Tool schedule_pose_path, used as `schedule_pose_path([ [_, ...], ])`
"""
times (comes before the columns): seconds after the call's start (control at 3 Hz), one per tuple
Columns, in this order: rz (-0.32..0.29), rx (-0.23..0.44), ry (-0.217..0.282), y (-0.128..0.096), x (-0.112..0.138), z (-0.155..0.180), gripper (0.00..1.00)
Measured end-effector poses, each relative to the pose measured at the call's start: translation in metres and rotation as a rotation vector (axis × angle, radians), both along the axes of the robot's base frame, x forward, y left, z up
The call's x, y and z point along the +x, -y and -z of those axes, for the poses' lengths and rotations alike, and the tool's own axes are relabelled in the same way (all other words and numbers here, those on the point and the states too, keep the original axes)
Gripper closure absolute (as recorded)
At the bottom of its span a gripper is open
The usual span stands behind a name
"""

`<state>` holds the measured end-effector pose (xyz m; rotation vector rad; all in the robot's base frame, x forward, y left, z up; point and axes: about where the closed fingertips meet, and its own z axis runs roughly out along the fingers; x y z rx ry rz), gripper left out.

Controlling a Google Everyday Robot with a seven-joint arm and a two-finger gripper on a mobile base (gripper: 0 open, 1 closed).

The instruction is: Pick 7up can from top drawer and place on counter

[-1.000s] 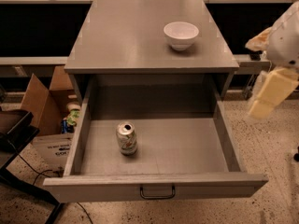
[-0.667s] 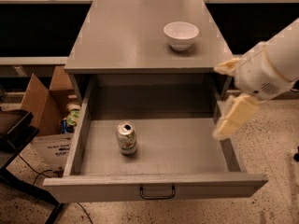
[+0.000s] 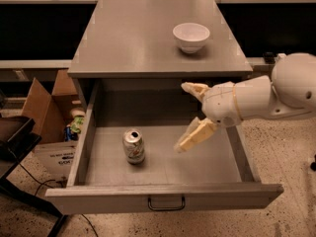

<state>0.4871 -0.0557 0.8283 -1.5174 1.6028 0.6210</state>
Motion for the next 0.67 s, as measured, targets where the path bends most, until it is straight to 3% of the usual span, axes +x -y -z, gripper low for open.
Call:
schedule_pose_path([
  [0.33,-0.023,0.136,0.043,-0.0334,0.0116,0.0028,0.0],
  [0.67,-0.033,0.146,0.05,-0.0394,0.012,0.0022,0.0],
])
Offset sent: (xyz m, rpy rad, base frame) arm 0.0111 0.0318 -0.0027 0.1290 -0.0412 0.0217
